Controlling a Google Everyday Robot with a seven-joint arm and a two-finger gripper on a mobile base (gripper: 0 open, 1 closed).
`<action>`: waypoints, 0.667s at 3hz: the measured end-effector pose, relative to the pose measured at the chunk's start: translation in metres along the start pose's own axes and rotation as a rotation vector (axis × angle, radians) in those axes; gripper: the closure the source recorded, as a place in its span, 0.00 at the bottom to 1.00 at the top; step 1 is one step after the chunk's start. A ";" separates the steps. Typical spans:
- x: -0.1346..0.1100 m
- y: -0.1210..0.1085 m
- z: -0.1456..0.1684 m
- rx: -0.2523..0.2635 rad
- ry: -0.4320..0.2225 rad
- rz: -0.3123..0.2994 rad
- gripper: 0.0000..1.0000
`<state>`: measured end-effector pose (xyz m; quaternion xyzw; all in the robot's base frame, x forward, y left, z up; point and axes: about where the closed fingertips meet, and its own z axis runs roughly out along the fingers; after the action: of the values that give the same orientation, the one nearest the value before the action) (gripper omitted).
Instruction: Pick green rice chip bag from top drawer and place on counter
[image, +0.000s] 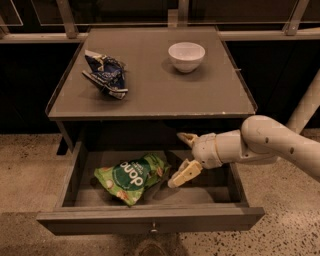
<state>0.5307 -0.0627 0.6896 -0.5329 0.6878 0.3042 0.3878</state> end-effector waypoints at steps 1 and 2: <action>0.005 -0.009 0.019 -0.015 -0.012 0.012 0.00; 0.013 -0.012 0.038 -0.028 -0.022 0.036 0.00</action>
Offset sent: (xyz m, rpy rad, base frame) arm 0.0269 0.0316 -0.0501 0.0527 0.0660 -0.0059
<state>0.5486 -0.0405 0.6593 -0.5224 0.6886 0.3268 0.3824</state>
